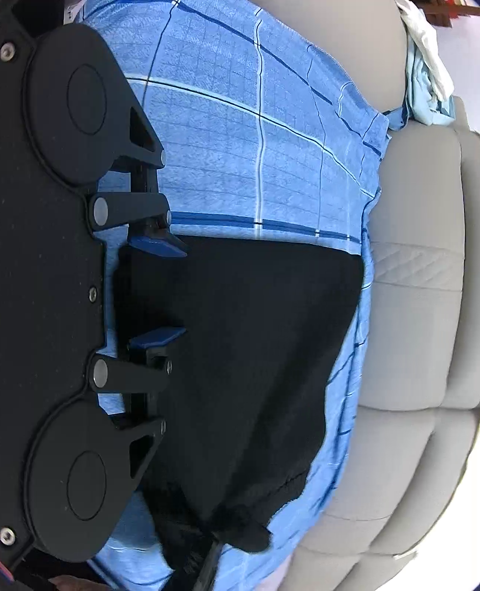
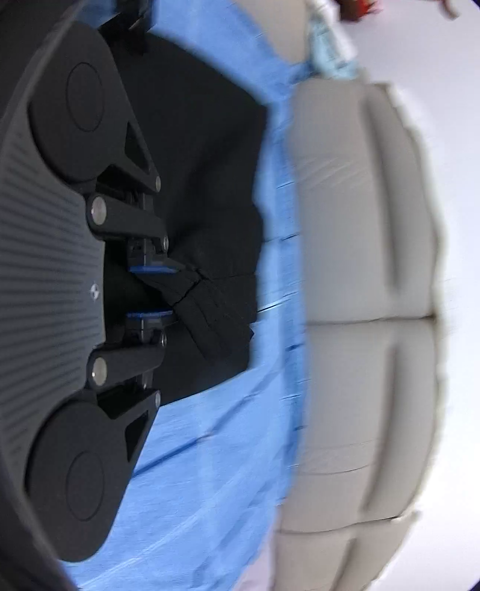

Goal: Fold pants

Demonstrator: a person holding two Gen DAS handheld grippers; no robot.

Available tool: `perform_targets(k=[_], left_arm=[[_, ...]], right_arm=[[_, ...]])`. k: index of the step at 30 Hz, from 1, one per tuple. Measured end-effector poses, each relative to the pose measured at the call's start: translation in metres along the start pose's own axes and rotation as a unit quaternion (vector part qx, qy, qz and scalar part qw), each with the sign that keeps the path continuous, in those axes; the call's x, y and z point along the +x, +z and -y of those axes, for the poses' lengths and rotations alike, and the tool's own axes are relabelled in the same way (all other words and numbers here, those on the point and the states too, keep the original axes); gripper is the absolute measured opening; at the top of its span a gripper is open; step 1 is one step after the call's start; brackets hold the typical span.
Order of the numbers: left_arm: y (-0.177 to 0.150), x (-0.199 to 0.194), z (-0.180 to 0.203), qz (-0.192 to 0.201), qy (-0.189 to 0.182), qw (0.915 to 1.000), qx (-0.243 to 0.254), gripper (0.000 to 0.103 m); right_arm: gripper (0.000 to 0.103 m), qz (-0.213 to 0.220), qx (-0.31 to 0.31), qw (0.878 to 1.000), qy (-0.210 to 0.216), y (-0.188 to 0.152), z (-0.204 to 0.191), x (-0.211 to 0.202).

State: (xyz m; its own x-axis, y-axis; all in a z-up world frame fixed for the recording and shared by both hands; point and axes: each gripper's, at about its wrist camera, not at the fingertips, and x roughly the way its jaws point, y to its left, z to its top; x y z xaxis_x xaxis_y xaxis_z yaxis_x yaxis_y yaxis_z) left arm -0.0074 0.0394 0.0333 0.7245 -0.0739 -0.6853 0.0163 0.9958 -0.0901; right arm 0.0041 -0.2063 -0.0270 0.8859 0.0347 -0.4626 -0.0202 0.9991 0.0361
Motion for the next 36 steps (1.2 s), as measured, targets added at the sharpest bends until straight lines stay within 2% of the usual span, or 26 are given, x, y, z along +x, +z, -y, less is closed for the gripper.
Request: perform_targets(k=[1, 3, 5, 8, 9, 10, 13, 16, 19, 20, 23, 25, 27, 32, 34, 36], left_arm=[[-0.001, -0.002, 0.000, -0.001, 0.002, 1.0000, 0.008, 0.041], [-0.002, -0.004, 0.000, -0.006, 0.006, 0.9998, 0.020, 0.041], [-0.001, -0.009, -0.004, -0.006, 0.012, 0.9995, 0.029, 0.041], [0.012, -0.018, -0.013, 0.020, 0.012, 0.9994, 0.026, 0.040], [0.018, -0.018, -0.015, 0.029, 0.010, 0.9992, 0.024, 0.040], [0.024, -0.018, -0.015, 0.038, 0.010, 0.9990, 0.022, 0.040], [0.035, -0.008, -0.010, 0.053, 0.007, 0.9984, 0.020, 0.039], [0.030, 0.005, -0.003, 0.042, -0.008, 0.9988, 0.025, 0.039], [0.010, 0.019, 0.004, 0.019, -0.002, 0.9988, 0.046, 0.040], [0.004, 0.019, 0.005, 0.027, 0.003, 0.9983, 0.052, 0.040], [-0.002, 0.017, 0.005, 0.034, 0.002, 0.9978, 0.056, 0.040], [-0.001, 0.017, 0.001, 0.030, -0.004, 0.9986, 0.042, 0.040], [-0.002, 0.017, -0.002, 0.031, -0.009, 0.9988, 0.037, 0.040], [-0.004, 0.016, 0.001, 0.031, 0.000, 0.9985, 0.044, 0.040], [-0.002, 0.015, 0.002, 0.024, -0.008, 0.9989, 0.039, 0.040], [-0.001, 0.015, 0.003, 0.020, -0.019, 0.9989, 0.038, 0.040]], right_arm=[[0.050, -0.019, 0.003, 1.000, -0.005, -0.004, 0.003, 0.004], [0.076, -0.015, 0.018, 1.000, -0.003, -0.004, 0.011, 0.000], [0.088, -0.004, 0.026, 1.000, 0.008, 0.002, 0.019, -0.008], [0.096, 0.038, 0.033, 0.999, 0.011, 0.017, 0.036, -0.022], [0.102, 0.049, 0.034, 0.998, 0.017, 0.025, 0.042, -0.021], [0.103, 0.055, 0.031, 0.998, 0.028, 0.034, 0.047, -0.016], [0.103, 0.032, 0.020, 0.997, 0.065, 0.063, 0.057, 0.022], [0.103, -0.015, 0.055, 0.991, 0.117, 0.084, 0.067, 0.077], [0.094, -0.051, 0.048, 0.987, 0.142, 0.091, 0.060, 0.116], [0.092, -0.058, 0.033, 0.987, 0.148, 0.091, 0.054, 0.123], [0.078, -0.082, -0.012, 0.981, 0.178, 0.082, 0.030, 0.129], [0.074, -0.078, -0.053, 0.980, 0.175, 0.076, 0.016, 0.125], [0.063, -0.072, -0.058, 0.978, 0.185, 0.070, 0.011, 0.114], [0.051, -0.039, -0.054, 0.988, 0.137, 0.065, 0.011, 0.095], [0.046, -0.005, -0.088, 0.992, 0.093, 0.063, 0.006, 0.079], [0.046, 0.036, -0.141, 0.988, 0.044, 0.059, -0.005, 0.064]])
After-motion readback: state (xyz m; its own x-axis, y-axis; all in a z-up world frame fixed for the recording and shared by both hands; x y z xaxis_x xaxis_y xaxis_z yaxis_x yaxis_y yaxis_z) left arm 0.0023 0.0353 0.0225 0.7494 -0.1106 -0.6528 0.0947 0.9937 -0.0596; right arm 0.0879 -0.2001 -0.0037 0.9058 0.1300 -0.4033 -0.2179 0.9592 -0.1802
